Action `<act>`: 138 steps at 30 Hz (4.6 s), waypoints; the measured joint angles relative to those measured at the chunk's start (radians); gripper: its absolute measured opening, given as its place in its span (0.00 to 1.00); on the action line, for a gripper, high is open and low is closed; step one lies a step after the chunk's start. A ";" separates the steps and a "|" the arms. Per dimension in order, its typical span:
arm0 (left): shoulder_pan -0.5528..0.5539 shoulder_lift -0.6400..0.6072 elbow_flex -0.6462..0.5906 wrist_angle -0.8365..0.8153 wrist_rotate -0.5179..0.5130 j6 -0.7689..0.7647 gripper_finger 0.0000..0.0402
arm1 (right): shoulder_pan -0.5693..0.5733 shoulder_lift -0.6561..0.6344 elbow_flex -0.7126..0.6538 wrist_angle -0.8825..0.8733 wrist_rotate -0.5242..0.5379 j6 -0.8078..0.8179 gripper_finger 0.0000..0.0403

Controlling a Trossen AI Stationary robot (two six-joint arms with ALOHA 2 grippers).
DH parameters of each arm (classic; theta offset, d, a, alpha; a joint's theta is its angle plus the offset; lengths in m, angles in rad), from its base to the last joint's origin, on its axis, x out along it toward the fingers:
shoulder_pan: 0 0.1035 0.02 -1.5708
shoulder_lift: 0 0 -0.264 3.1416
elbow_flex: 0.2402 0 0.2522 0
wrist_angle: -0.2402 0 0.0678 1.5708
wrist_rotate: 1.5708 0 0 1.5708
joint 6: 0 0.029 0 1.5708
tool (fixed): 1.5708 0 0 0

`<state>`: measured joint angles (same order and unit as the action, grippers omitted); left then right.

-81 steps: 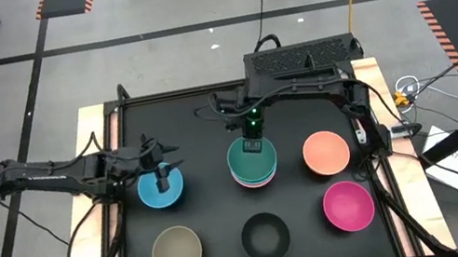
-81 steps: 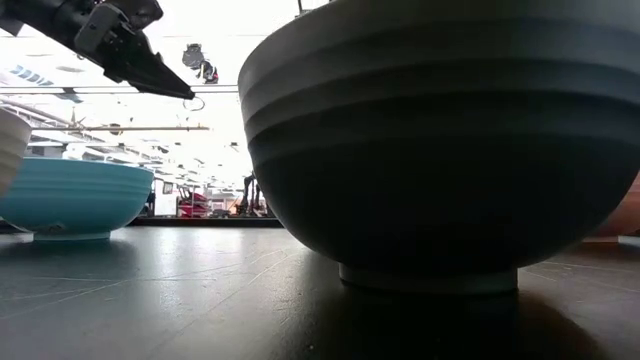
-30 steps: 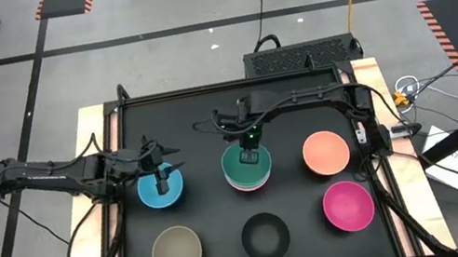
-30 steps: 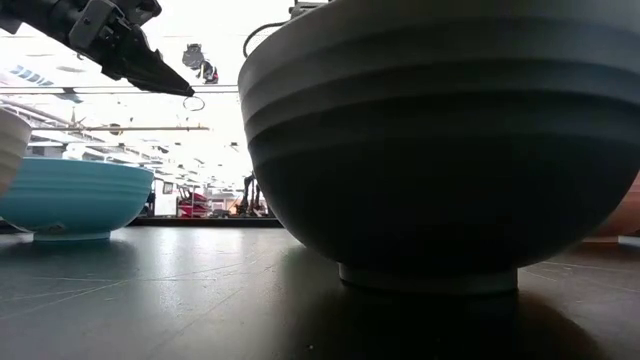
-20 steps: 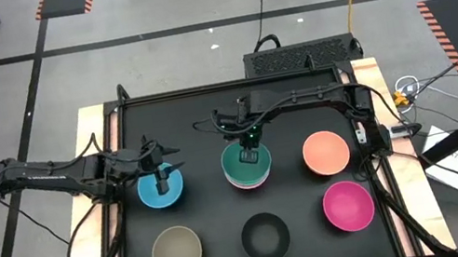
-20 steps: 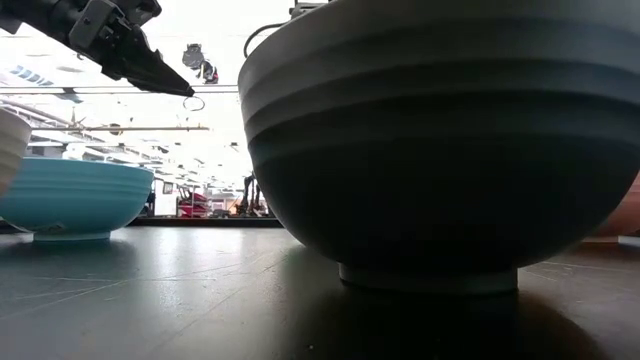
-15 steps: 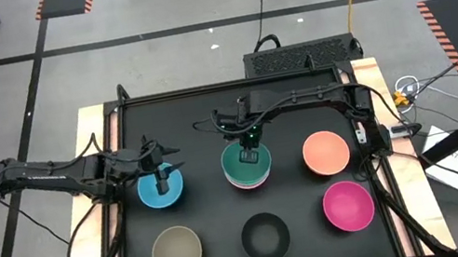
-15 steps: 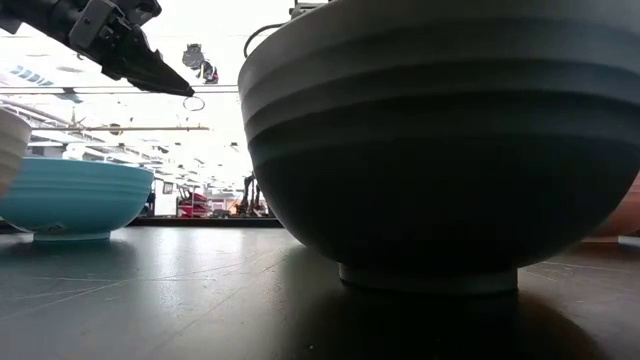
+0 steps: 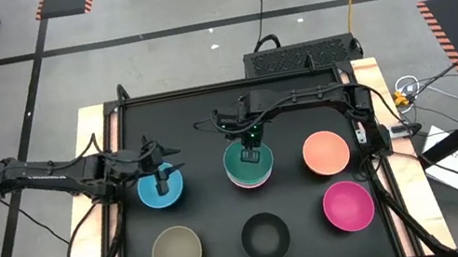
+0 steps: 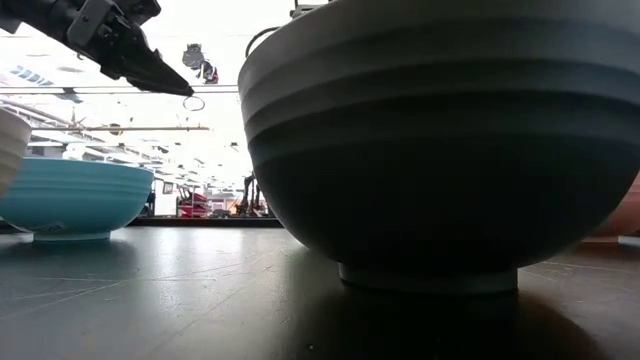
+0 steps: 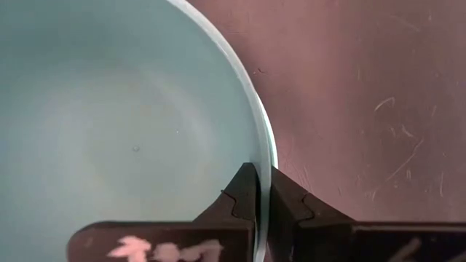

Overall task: Nest bowls inside each other
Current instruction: Stack the green bowl on top of the light blue bowl

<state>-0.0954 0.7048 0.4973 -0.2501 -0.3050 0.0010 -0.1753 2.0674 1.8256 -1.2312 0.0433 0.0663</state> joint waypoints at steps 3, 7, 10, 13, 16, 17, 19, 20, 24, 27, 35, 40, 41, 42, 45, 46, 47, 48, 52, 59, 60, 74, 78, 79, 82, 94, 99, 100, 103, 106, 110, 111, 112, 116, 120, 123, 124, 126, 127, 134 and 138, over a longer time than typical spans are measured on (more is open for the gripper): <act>-0.008 0.000 0.000 0.000 0.000 0.000 0.49 | 0.000 0.000 0.000 0.000 0.000 0.000 0.00; -0.012 0.000 0.000 0.000 -0.001 0.000 0.49 | -0.002 0.000 0.000 0.003 -0.002 -0.002 0.00; -0.012 0.000 0.000 0.000 -0.001 0.000 0.49 | -0.002 0.000 0.000 0.005 -0.002 -0.003 0.00; -0.012 0.000 0.000 0.000 -0.001 0.001 0.49 | -0.002 0.000 0.000 0.005 -0.003 -0.004 0.00; -0.012 0.000 0.000 0.000 -0.001 0.001 0.49 | -0.002 0.000 0.000 0.008 -0.003 -0.007 0.00; -0.012 0.000 0.000 0.000 -0.001 0.001 0.49 | -0.002 0.000 0.000 0.009 -0.003 -0.006 0.01; -0.012 0.000 0.000 0.000 -0.001 0.001 0.49 | -0.002 0.000 0.000 0.009 -0.002 -0.006 0.02; -0.012 0.000 0.000 0.000 -0.001 0.001 0.49 | -0.002 0.000 0.000 0.009 -0.001 -0.006 0.03; -0.012 0.000 0.000 0.000 -0.001 0.000 0.49 | -0.002 0.000 0.000 0.011 0.001 -0.003 0.04; -0.012 0.000 0.000 -0.001 -0.001 0.000 0.49 | -0.002 0.000 0.000 0.011 0.001 -0.002 0.04; -0.012 0.000 0.000 -0.001 0.000 -0.002 0.49 | -0.002 0.000 0.000 0.010 -0.010 0.000 0.05; -0.012 0.000 0.000 -0.001 0.000 -0.004 0.49 | -0.001 0.000 0.000 0.009 -0.015 0.000 0.05; -0.012 0.000 0.000 -0.002 0.000 -0.004 0.49 | -0.001 -0.002 0.000 0.008 -0.016 -0.001 0.05; -0.012 0.000 0.000 -0.002 0.000 -0.004 0.49 | 0.000 -0.008 0.000 0.008 -0.018 -0.003 0.05; -0.012 0.000 0.000 -0.003 0.000 -0.005 0.49 | 0.001 -0.019 0.000 0.007 -0.019 -0.003 0.05; -0.012 0.000 0.000 -0.003 0.000 -0.006 0.49 | 0.001 -0.029 0.000 0.008 -0.020 -0.003 0.05; -0.012 0.000 0.000 -0.004 0.000 -0.006 0.49 | 0.001 -0.036 -0.002 0.006 -0.021 -0.001 0.06; -0.012 0.000 0.000 -0.003 0.000 -0.007 0.49 | 0.001 -0.041 -0.003 0.003 -0.022 0.001 0.07; -0.012 0.000 0.000 -0.005 0.001 -0.008 0.49 | 0.001 -0.055 -0.005 0.019 -0.025 0.000 0.13; -0.012 0.000 0.000 -0.006 0.014 -0.010 0.49 | 0.005 -0.058 -0.004 0.028 -0.023 0.000 0.27; -0.012 0.000 0.000 -0.007 0.016 -0.010 0.49 | 0.005 -0.059 -0.004 0.031 -0.023 0.000 0.29; -0.012 0.000 0.000 -0.008 0.018 -0.012 0.49 | 0.005 -0.060 -0.002 0.046 -0.025 -0.009 0.38; -0.012 0.000 0.000 -0.008 0.020 -0.014 0.49 | 0.003 -0.061 -0.002 0.047 -0.025 -0.012 0.40; -0.012 0.000 0.000 -0.008 0.024 -0.015 0.49 | 0.003 -0.061 -0.002 0.047 -0.025 -0.016 0.40; -0.012 0.000 0.000 -0.008 0.037 -0.015 0.49 | 0.001 -0.061 -0.002 0.054 -0.035 -0.033 0.43; -0.028 0.002 0.000 -0.009 0.039 -0.018 0.49 | -0.035 -0.062 -0.001 0.080 -0.074 -0.052 0.57; -0.050 0.002 0.000 -0.009 0.038 -0.018 0.49 | -0.050 -0.062 -0.001 0.080 -0.074 -0.053 0.60; -0.053 0.002 0.000 -0.009 0.037 -0.018 0.49 | -0.052 -0.062 -0.001 0.080 -0.074 -0.055 0.61; -0.063 0.002 0.000 -0.009 0.024 -0.017 0.49 | -0.054 -0.062 -0.001 0.084 -0.074 -0.062 0.61; -0.072 0.002 0.000 -0.009 0.016 -0.016 0.49 | -0.054 -0.062 0.000 0.086 -0.085 -0.081 0.61; -0.079 0.002 0.000 -0.008 0.016 -0.016 0.49 | -0.060 -0.062 -0.004 0.113 -0.119 -0.086 0.61; -0.081 0.002 0.000 -0.009 0.016 -0.018 0.49 | -0.061 -0.065 -0.016 0.133 -0.126 -0.087 0.61; -0.083 0.002 0.000 -0.009 0.015 -0.020 0.49 | -0.062 -0.066 -0.028 0.150 -0.129 -0.086 0.61; -0.089 0.002 0.000 -0.008 0.015 -0.022 0.49 | -0.074 -0.071 -0.067 0.170 -0.130 -0.087 0.61; -0.091 0.002 0.000 -0.008 0.015 -0.022 0.49 | -0.093 -0.071 -0.089 0.181 -0.140 -0.085 0.61; -0.090 0.002 0.000 -0.008 0.015 -0.023 0.49 | -0.102 -0.069 -0.089 0.184 -0.153 -0.086 0.61; -0.090 0.002 0.000 -0.009 0.015 -0.023 0.49 | -0.102 -0.069 -0.089 0.186 -0.153 -0.086 0.61; -0.091 0.002 0.000 -0.009 0.014 -0.023 0.49 | -0.102 -0.068 -0.090 0.187 -0.153 -0.086 0.61; -0.091 0.002 0.000 -0.008 0.011 -0.023 0.49 | -0.102 -0.068 -0.090 0.187 -0.153 -0.086 0.61; -0.090 0.002 0.000 -0.008 0.006 -0.023 0.49 | -0.081 -0.082 -0.083 0.182 -0.150 -0.086 0.61; -0.091 0.002 0.000 -0.008 0.006 -0.026 0.49 | -0.076 -0.113 -0.087 0.190 -0.152 -0.074 0.61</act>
<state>-0.1860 0.7071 0.4969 -0.2579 -0.2988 -0.0254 -0.2512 1.9549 1.7390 -1.0409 -0.1089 -0.0080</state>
